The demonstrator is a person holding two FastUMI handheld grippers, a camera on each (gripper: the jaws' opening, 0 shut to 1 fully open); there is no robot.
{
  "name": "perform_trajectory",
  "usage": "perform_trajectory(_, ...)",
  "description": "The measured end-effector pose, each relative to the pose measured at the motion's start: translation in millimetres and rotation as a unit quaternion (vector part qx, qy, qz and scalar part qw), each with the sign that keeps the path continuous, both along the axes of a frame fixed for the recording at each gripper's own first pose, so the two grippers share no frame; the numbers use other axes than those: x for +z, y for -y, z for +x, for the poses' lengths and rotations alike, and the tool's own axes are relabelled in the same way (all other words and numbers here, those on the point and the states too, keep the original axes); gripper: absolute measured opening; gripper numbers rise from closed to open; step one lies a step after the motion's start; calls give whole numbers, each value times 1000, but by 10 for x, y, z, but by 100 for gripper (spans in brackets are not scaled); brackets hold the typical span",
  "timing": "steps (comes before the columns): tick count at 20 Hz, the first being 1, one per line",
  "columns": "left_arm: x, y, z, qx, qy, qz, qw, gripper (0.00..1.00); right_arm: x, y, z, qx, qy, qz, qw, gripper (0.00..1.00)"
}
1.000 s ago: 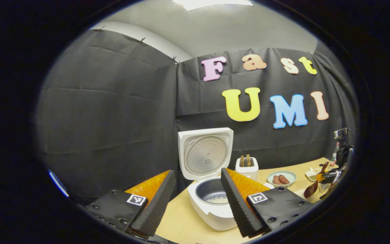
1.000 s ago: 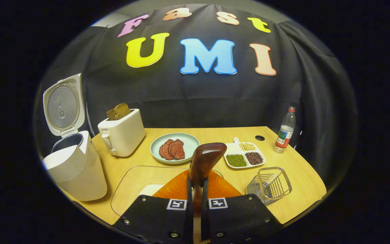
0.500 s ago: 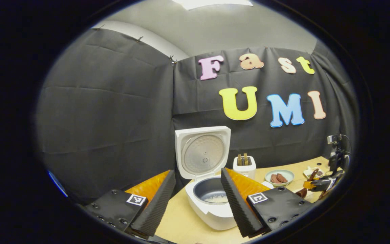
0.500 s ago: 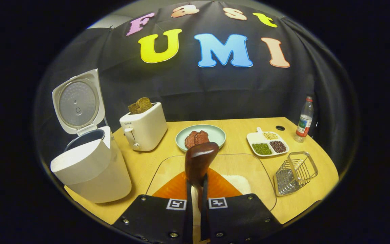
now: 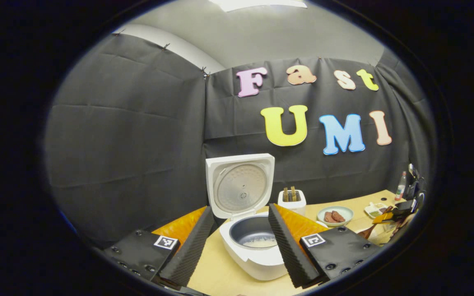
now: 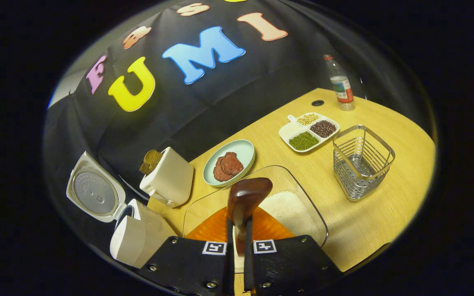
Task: Close the left gripper, press the button to open the rice cooker; take a wooden spoon from the chopstick holder with the right hand, scoop a spoonful of rice and pour it into the rice cooker, then put the wooden spoon back into the chopstick holder.
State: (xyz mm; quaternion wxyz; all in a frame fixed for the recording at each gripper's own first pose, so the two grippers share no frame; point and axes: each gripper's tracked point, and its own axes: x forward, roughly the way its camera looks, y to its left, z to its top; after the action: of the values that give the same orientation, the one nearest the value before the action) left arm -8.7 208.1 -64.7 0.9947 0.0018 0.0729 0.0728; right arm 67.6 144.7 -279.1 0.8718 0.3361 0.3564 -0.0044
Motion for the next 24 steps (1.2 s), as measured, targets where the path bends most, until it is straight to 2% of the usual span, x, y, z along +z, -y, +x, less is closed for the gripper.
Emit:
perform_trajectory(1,-4,6,-4,-3,-1,1,1000,94,-3,37,4,-13,-6,26,1000,9)
perform_trajectory(2,7,16,0,-5,0,2,1000,98,-8,64,13,-26,-10,52,998,9)
perform_trajectory(3,18,21,-1,-6,0,3,1000,98,4,92,27,-38,-13,77,996,10)
perform_trajectory(4,19,29,1,-6,0,4,1000,93,25,126,29,-47,-14,97,994,9)
perform_trajectory(6,34,35,1,-7,1,6,1000,94,62,201,43,-64,-12,124,990,9)
perform_trajectory(7,44,43,3,-7,1,8,1000,94,90,231,63,-71,-12,135,988,9)
perform_trajectory(8,58,51,-1,-8,2,8,1000,98,122,242,82,-74,-10,146,986,10)
perform_trajectory(12,67,68,-3,-9,4,5,1000,98,355,187,143,-83,-4,214,973,10)
perform_trajectory(15,57,71,0,-8,5,2,1000,98,558,64,169,-78,0,260,962,9)
perform_trajectory(16,45,66,-7,-6,5,1,1000,93,632,40,167,-73,5,268,961,10)
perform_trajectory(24,-51,-149,-79,19,-1,-9,1000,94,1197,-419,370,-25,34,308,950,9)
